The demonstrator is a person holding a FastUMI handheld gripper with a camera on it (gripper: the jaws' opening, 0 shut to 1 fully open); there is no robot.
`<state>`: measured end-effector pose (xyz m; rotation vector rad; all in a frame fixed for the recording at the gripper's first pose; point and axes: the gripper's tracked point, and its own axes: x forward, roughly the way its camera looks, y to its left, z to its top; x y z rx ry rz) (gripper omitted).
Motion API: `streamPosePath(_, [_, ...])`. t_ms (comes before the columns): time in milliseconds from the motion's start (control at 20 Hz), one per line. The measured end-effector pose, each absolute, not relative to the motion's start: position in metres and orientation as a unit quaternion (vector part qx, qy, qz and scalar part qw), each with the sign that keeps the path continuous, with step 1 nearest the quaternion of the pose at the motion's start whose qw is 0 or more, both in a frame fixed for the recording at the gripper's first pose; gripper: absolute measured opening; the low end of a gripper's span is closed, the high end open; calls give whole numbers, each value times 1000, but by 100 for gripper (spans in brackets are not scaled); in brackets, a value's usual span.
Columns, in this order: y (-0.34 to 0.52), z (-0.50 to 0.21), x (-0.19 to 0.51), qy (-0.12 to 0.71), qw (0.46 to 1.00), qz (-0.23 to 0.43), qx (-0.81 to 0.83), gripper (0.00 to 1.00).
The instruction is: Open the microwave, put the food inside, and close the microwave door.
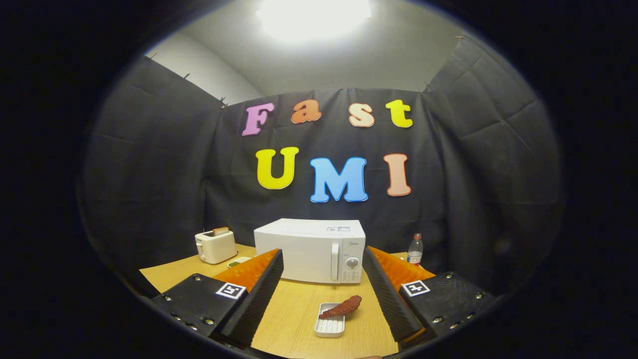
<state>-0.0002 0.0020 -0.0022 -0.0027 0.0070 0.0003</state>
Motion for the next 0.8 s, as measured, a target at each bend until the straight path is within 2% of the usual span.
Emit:
streamPosePath(450, [4,-5,7,4,1000,2,-3,98])
streamPosePath(800, [10,-20,43,8,1000,10,-4,98])
